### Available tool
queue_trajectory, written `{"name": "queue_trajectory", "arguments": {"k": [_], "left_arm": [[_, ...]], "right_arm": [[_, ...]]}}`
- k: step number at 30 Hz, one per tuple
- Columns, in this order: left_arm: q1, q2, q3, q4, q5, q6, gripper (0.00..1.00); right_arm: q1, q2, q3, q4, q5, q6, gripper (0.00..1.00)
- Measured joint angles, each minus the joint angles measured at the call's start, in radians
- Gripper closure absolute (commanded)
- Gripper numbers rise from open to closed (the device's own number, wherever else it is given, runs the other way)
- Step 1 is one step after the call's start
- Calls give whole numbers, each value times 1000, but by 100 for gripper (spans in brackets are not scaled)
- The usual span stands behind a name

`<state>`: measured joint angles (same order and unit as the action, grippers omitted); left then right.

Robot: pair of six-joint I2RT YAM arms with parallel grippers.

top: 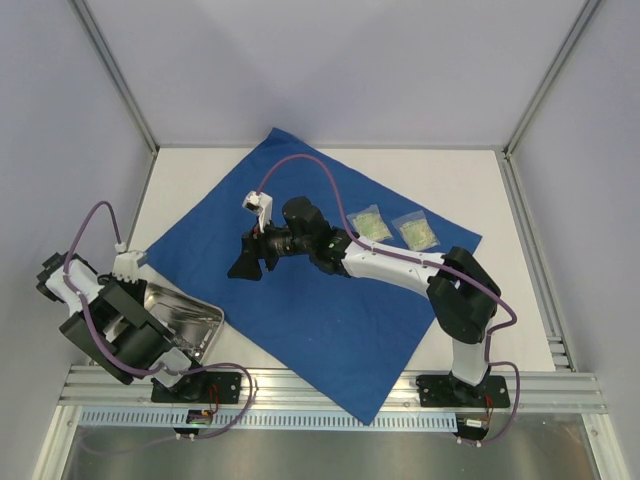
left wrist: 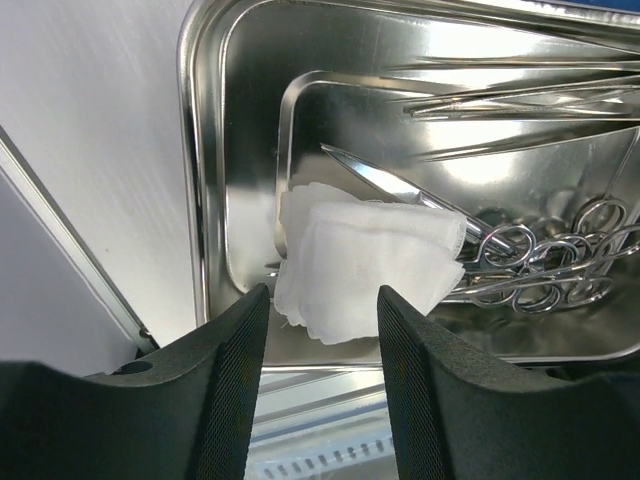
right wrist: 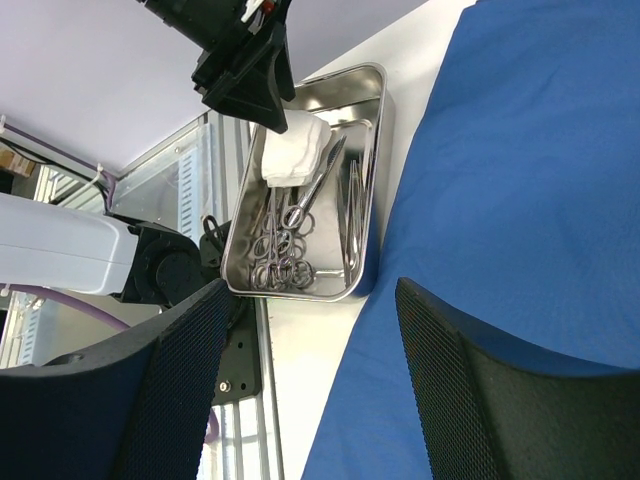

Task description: Prepare the surgical pack

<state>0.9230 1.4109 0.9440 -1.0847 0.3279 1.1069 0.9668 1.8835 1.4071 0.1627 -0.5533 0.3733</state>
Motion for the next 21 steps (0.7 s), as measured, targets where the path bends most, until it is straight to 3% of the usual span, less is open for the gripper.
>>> {"name": "queue_trajectory", "arguments": {"k": [5,12,21], "left_arm": [[0,-29,5,-35,12,2,49],[0,-204,-29,-63,71,9,78],[1,-155,-212,63,-5,-29,77]], "right_arm": [[0,0,0,0,-3,0,30],[0,0,0,-1,-6,5,31],[0,0,0,-1,-15,16,31]]}}
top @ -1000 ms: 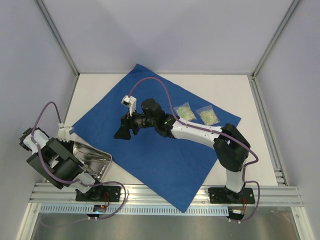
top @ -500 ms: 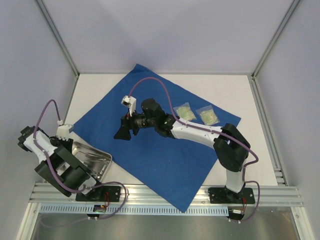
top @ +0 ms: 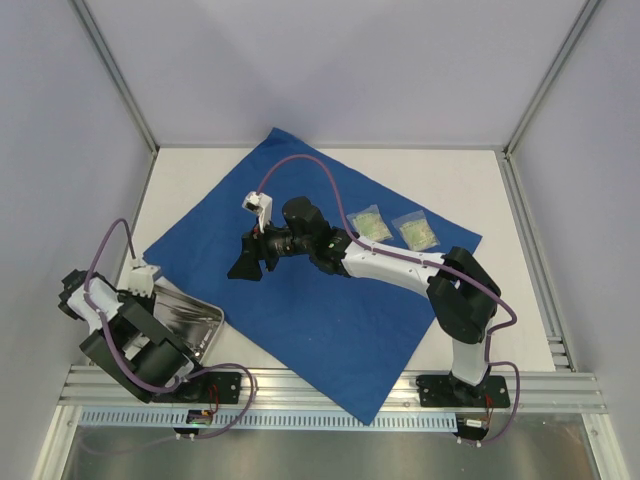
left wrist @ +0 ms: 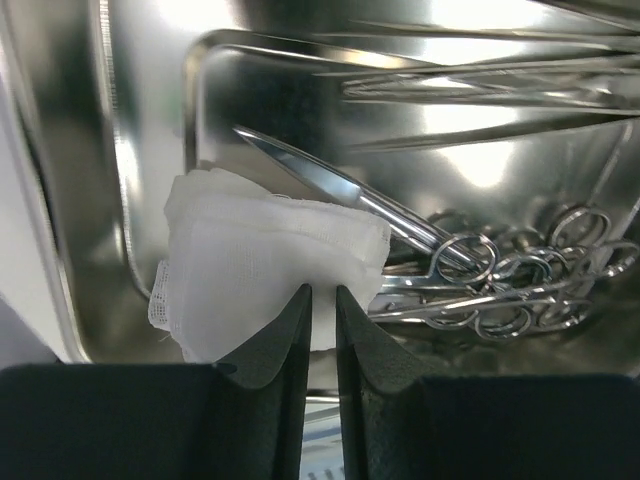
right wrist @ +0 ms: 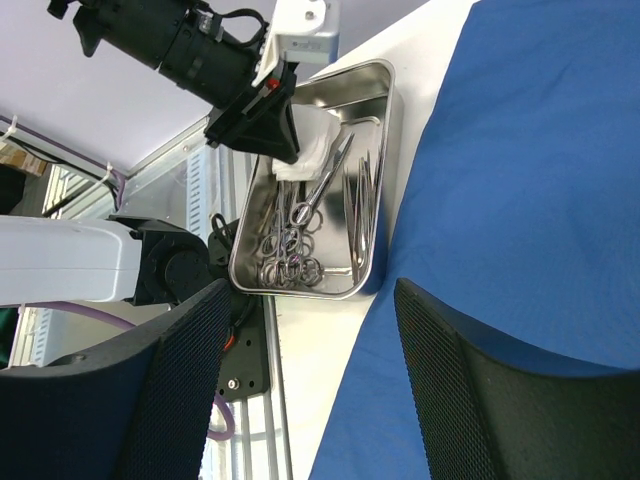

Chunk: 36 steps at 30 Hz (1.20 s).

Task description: Prepare the surgical pack

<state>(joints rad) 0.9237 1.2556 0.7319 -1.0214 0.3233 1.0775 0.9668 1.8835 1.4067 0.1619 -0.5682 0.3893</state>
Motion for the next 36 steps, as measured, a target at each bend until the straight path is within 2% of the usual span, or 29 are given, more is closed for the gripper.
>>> {"name": "queue_trajectory", "arguments": {"k": [6,13,22,23,26,33,36], "left_arm": [[0,17,0,105,-19,-55,79],[0,34,0,129,-31,-64,78],[0,24,50,32,21,-58,58],[0,15,58,16,31,-57,54],[0,-18,81,-35,58,-52,51],[0,-67,132,-129,101,-47,50],[0,-83,146,-167,121,-50,49]], "right_arm": [[0,0,-14,0,-1,2,31],[0,0,-35,-40,1,-7,31],[-42,-61,-48,-174,106,-51,31],[-63,-81,-60,-198,132,-54,31],[-165,-154,-109,-284,226,-57,31],[-507,-343,-306,-431,420,-54,29],[-605,-352,-314,-482,476,-84,29]]}}
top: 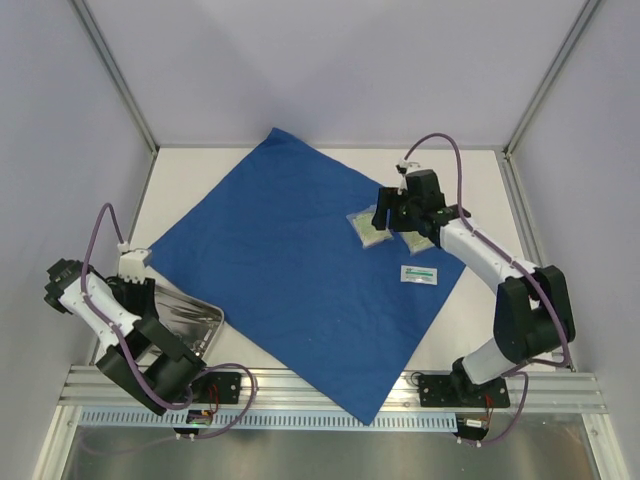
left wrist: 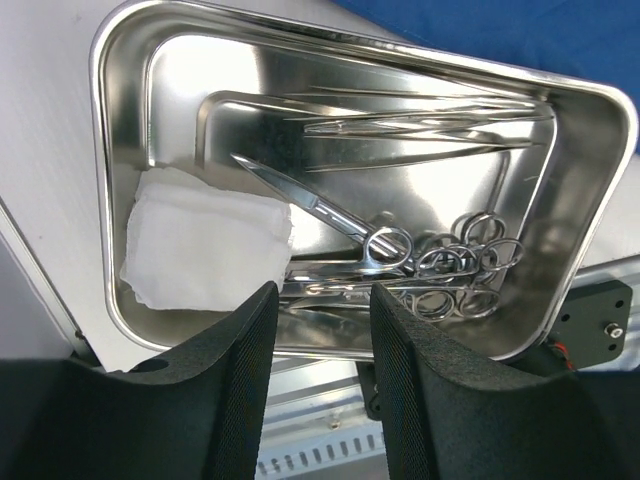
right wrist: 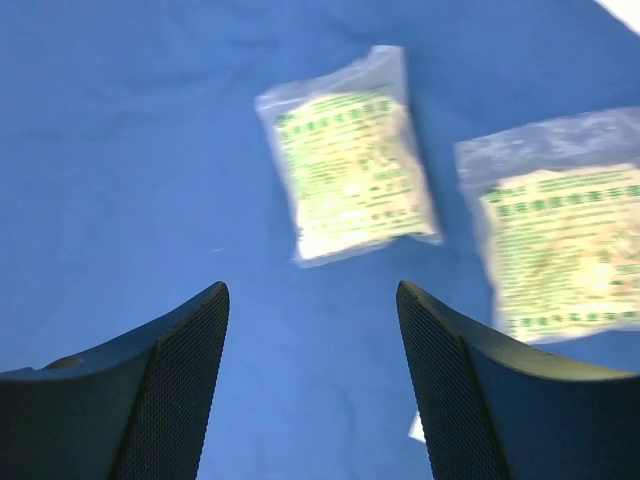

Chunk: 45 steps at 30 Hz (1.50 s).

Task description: Prepare the surgical pack

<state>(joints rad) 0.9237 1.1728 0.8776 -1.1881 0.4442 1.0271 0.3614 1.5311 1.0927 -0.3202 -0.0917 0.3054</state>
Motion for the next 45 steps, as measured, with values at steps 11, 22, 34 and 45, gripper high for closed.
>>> {"name": "queue_trajectory", "arguments": {"k": [11,22,34,45], "left_arm": [[0,-62,36,-78,35,-58,49],[0,-69,48,-134,71,-95,49],[-20,-108,196,-154,142,-105,43],[-416,-195,274,-157,193,-285,21]], "right_arm": [[-70,338,291,-59,-14,-120,37],[-28,511,350,-117,-16,-174,90],[96,368,305,-158,54,-183,100],[636,187,287,10,42,-101,100]]}}
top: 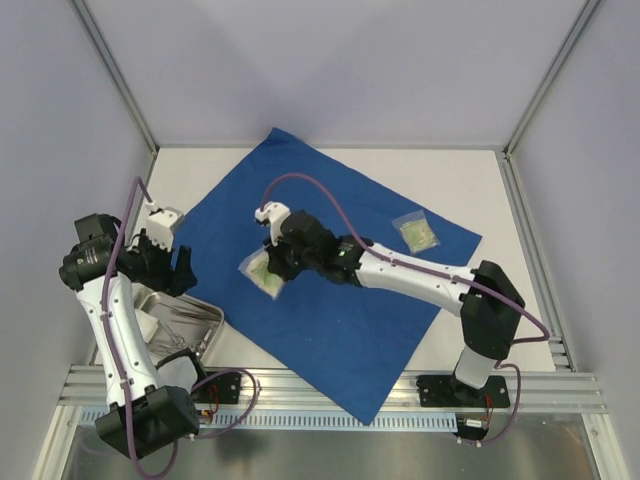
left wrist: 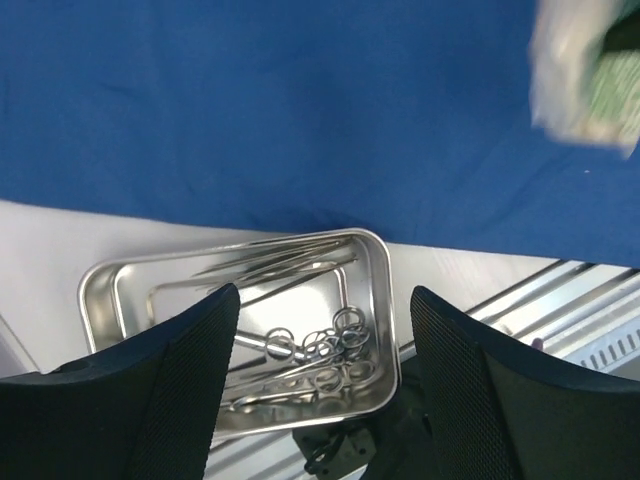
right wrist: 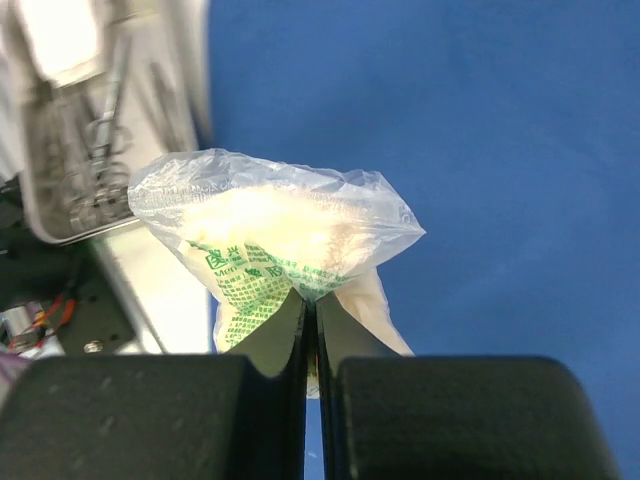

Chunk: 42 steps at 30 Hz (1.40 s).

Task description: Prepare the surgical pack

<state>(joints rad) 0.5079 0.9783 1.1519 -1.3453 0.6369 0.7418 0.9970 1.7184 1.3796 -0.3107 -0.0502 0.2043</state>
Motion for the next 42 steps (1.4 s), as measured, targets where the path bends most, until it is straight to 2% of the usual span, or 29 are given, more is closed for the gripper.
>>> {"name": "queue_trajectory", "arguments": {"k": [3,6,11,17,19,22,23,25,26,27,28,29,32,35,37,42], "left_arm": [[-42,8,26,-4,20,-11,13],[-69,16,58,0,61,-11,10],[-163,26,57,-1,105,-12,9],[-192,83,55,-4,138,-12,12],[-192,92,55,-4,161,-16,18],[-192,99,55,-5,177,-39,40],[-192,103,55,-5,180,-46,50],[-193,115,55,-5,189,-58,63],[-192,122,55,-5,195,-62,78],[-193,127,55,-6,197,-69,86],[-193,134,55,-5,202,-70,95],[-193,137,55,-5,201,-75,100],[-193,138,54,-2,154,-94,100],[-185,140,22,23,45,-101,100],[-153,154,-17,27,-21,-94,100],[80,231,-78,32,-103,-40,100]], "right_arm": [[81,34,20,33,-1,14,100],[126,62,45,54,6,36,100],[152,111,124,105,8,81,100],[154,163,206,150,6,106,100],[154,171,217,156,4,106,100],[154,173,219,163,-3,106,100],[154,173,219,167,-5,106,100],[154,173,219,173,-11,106,100],[154,173,219,174,-13,106,100],[154,173,219,174,-14,106,99],[154,173,219,174,-18,106,95],[154,173,219,174,-22,106,75],[153,173,218,177,-38,119,45],[150,165,187,206,-40,125,36],[145,150,138,219,-37,129,34],[117,109,17,222,-36,133,35]]}}
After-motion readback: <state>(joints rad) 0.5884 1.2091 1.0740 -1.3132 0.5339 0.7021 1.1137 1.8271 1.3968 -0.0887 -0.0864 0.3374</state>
